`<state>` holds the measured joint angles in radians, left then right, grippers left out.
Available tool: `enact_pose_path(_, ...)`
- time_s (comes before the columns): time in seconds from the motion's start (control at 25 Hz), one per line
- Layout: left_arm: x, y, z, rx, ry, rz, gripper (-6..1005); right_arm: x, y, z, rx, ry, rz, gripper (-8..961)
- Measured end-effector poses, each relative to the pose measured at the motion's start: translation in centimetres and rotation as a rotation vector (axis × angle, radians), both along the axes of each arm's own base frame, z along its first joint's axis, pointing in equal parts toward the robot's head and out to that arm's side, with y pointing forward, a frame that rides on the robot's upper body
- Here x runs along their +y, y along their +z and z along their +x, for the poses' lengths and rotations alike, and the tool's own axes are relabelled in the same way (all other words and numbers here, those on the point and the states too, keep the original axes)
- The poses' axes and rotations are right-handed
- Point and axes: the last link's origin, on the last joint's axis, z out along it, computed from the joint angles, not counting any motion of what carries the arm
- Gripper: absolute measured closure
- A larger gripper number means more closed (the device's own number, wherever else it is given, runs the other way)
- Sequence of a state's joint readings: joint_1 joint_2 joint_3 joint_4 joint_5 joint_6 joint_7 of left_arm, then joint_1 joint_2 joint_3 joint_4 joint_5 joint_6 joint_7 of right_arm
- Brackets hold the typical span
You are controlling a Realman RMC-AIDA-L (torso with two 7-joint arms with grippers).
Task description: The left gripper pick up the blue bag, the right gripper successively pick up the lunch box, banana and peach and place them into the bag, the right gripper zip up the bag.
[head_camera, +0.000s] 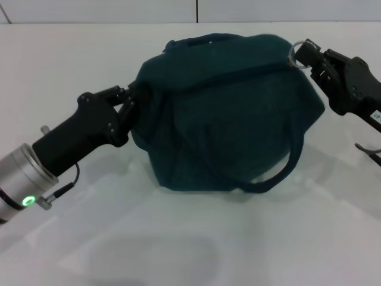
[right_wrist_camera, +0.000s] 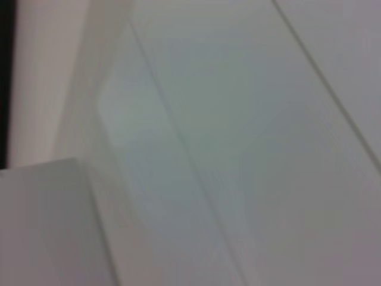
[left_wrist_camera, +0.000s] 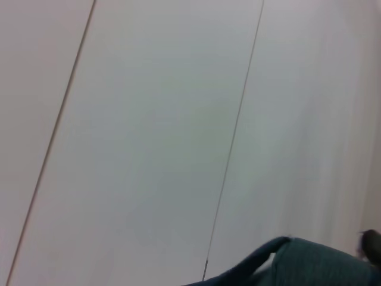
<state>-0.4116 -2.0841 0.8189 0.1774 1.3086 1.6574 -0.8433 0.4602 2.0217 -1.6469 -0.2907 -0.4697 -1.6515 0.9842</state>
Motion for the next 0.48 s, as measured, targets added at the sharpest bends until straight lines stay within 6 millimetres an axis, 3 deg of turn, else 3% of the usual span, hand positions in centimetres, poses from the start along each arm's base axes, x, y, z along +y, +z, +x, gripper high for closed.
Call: enact_pose_path(0.48, 0.3, 0.1, -1.0, 0.04, 0.051, 0.004, 942, 0.4, -0.6, 1.7, -0.05, -0.109, -0.002, 939)
